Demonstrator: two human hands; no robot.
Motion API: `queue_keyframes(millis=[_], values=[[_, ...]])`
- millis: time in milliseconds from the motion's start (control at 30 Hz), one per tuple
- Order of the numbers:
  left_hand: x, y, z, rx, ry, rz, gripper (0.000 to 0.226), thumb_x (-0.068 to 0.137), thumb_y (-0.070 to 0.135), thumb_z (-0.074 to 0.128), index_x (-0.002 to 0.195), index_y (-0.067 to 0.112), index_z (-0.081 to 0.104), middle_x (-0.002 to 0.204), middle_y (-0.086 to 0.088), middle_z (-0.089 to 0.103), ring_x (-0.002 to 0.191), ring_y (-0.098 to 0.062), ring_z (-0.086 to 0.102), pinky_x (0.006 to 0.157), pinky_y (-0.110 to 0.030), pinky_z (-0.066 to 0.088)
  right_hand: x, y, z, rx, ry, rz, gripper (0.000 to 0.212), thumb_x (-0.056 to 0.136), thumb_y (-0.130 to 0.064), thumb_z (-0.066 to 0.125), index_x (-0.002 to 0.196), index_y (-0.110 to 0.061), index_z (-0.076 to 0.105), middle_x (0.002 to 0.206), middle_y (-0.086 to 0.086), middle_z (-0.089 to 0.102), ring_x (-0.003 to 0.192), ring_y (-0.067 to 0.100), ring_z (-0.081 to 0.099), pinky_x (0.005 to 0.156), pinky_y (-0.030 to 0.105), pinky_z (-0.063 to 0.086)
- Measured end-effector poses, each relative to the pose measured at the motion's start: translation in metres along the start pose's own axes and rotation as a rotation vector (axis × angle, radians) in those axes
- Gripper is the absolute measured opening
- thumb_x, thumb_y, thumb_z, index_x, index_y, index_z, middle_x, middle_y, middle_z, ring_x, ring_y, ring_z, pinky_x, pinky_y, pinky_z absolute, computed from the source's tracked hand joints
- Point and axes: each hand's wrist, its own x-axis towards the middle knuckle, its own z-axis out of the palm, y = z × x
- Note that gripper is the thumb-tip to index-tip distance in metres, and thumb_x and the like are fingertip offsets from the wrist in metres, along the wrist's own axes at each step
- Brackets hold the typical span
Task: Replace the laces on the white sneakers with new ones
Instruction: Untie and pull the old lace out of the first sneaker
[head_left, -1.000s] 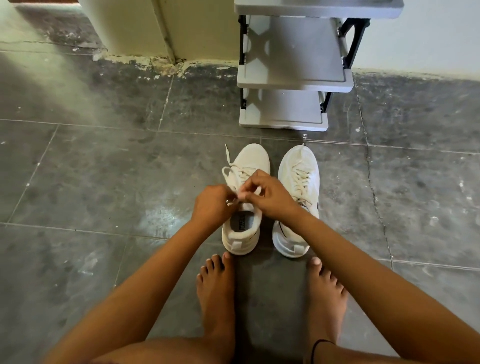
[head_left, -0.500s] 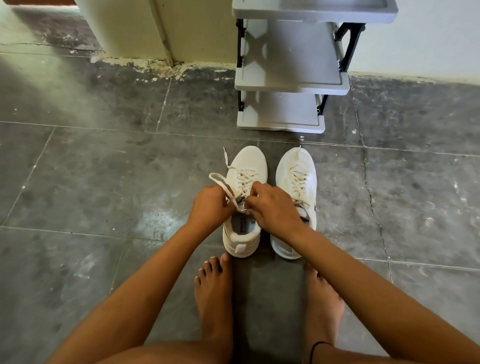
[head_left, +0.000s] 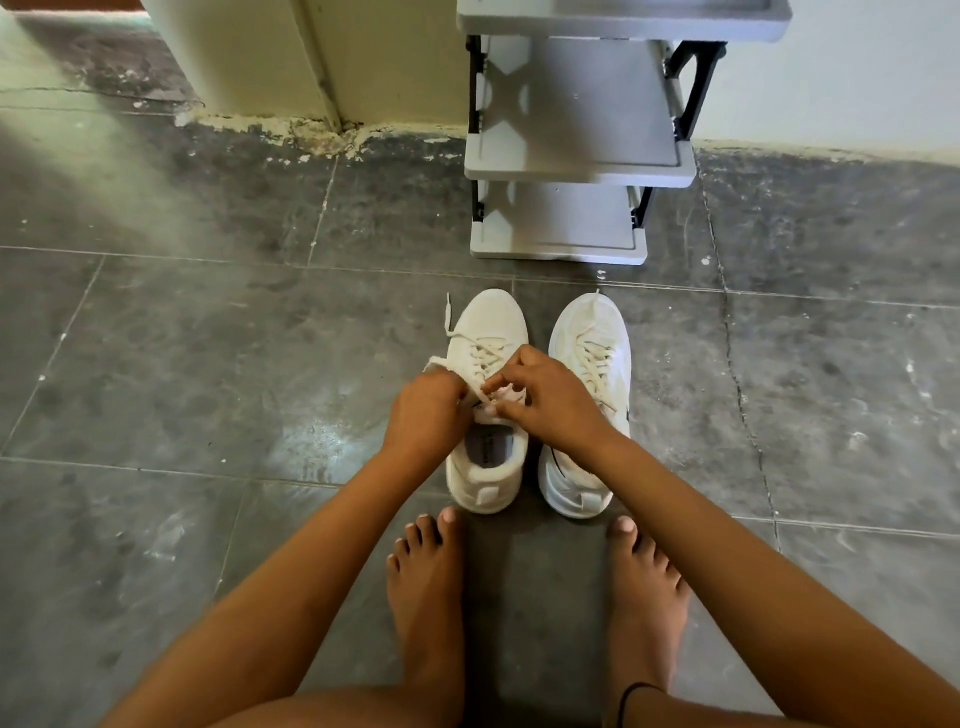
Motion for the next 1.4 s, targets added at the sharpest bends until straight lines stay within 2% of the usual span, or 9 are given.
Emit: queue_keyframes(millis=[67, 133, 333, 433, 700, 1100, 1400], values=[[0.002, -0.003, -0.002, 0.02, 0.021, 0.0, 0.018, 0.087, 0.016, 0.057, 0.098, 0.005, 0.065, 0.099, -0.013, 0.063, 0.087, -0.031, 0.06, 0.067, -0.036, 0.046, -0.007, 0.009, 0.001, -0.156, -0.009, -0.008, 0.035, 0.08, -0.029, 0.072, 0.113, -0.017, 0.066, 0.107, 0.002, 0.054, 0.094, 0.016, 0.054, 0.076, 0.029, 0.044], [0.003, -0.009, -0.004, 0.041, 0.026, 0.005, 0.019, 0.087, 0.019, 0.057, 0.099, 0.006, 0.064, 0.1, -0.012, 0.063, 0.088, -0.029, 0.06, 0.07, -0.037, 0.048, -0.014, 0.013, 0.008, -0.129, 0.03, 0.012, 0.042, 0.078, -0.033, 0.073, 0.114, -0.015, 0.063, 0.108, 0.004, 0.054, 0.093, 0.018, 0.055, 0.074, 0.029, 0.044], [0.004, -0.011, -0.007, 0.049, -0.028, 0.016, 0.021, 0.087, 0.024, 0.06, 0.098, 0.007, 0.065, 0.097, -0.011, 0.064, 0.087, -0.028, 0.059, 0.075, -0.04, 0.049, -0.015, 0.006, 0.026, -0.209, 0.194, 0.144, 0.036, 0.077, -0.041, 0.072, 0.089, -0.009, 0.062, 0.085, 0.007, 0.066, 0.079, 0.024, 0.06, 0.066, 0.036, 0.045], [0.004, -0.01, -0.005, 0.064, -0.028, 0.016, 0.021, 0.087, 0.024, 0.06, 0.097, 0.008, 0.065, 0.095, -0.01, 0.065, 0.086, -0.027, 0.06, 0.074, -0.038, 0.05, -0.02, 0.007, 0.032, -0.211, 0.238, 0.148, 0.033, 0.081, -0.039, 0.069, 0.09, -0.007, 0.066, 0.083, 0.01, 0.068, 0.079, 0.026, 0.062, 0.068, 0.038, 0.048], [0.004, -0.011, 0.0, 0.081, -0.007, 0.003, 0.019, 0.088, 0.026, 0.06, 0.093, 0.009, 0.065, 0.091, -0.01, 0.064, 0.081, -0.027, 0.059, 0.066, -0.034, 0.047, -0.022, -0.002, 0.038, -0.002, 0.334, 0.249, 0.027, 0.078, -0.026, 0.074, 0.093, -0.005, 0.069, 0.082, 0.008, 0.07, 0.077, 0.023, 0.065, 0.074, 0.04, 0.053], [0.001, -0.004, 0.001, 0.127, 0.0, -0.014, 0.023, 0.091, 0.029, 0.056, 0.101, 0.01, 0.065, 0.1, -0.007, 0.064, 0.087, -0.026, 0.061, 0.073, -0.039, 0.053, -0.02, -0.006, 0.038, 0.098, 0.325, 0.368, 0.023, 0.077, -0.025, 0.073, 0.094, -0.01, 0.067, 0.082, 0.001, 0.069, 0.082, 0.02, 0.064, 0.076, 0.035, 0.052], [0.0, -0.001, 0.002, 0.117, -0.007, -0.042, 0.023, 0.089, 0.027, 0.058, 0.104, 0.011, 0.066, 0.102, -0.007, 0.065, 0.089, -0.026, 0.062, 0.075, -0.039, 0.054, -0.02, -0.009, 0.038, 0.092, 0.325, 0.357, 0.014, 0.08, -0.019, 0.068, 0.09, -0.009, 0.069, 0.085, 0.005, 0.07, 0.081, 0.02, 0.064, 0.075, 0.038, 0.053]])
